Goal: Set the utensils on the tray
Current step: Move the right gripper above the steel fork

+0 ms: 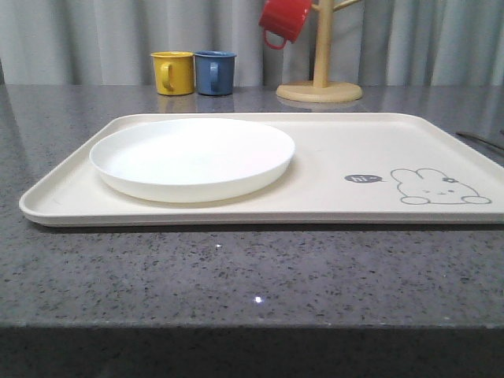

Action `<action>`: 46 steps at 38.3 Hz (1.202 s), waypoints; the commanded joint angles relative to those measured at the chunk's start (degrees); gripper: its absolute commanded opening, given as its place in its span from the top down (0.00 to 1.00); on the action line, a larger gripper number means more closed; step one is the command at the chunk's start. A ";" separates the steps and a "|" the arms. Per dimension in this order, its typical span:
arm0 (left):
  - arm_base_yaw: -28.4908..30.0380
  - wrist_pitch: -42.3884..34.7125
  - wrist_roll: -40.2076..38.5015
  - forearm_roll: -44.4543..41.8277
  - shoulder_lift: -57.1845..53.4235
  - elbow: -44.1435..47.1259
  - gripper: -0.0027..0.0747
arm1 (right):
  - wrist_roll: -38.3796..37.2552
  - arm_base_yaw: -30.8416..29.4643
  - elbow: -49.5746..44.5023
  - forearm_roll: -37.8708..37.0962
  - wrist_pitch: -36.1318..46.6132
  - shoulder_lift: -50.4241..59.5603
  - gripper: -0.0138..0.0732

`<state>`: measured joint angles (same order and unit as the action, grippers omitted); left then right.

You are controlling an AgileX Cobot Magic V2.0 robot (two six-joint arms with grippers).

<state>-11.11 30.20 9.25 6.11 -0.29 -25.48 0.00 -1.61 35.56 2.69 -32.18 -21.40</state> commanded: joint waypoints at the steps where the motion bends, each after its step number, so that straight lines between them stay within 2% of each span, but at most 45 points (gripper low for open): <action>1: 0.12 -4.87 -0.65 0.67 0.66 -1.42 0.99 | 0.63 0.21 2.05 -0.04 4.34 -0.79 0.10; 18: 0.12 -4.87 -0.65 0.67 0.66 -1.42 0.99 | 0.63 0.21 2.49 0.80 3.61 -3.02 0.10; 32: 0.12 -4.87 -0.65 0.67 0.66 -1.42 0.99 | 0.63 0.21 17.17 0.38 -6.74 -32.98 0.10; 46: 0.12 -4.87 -0.65 0.67 0.66 -1.42 0.99 | 0.63 2.87 27.54 -0.89 -9.33 -51.53 0.10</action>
<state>-11.11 30.20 9.25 6.11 -0.29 -25.48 0.00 0.52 59.88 2.48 -43.69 -71.44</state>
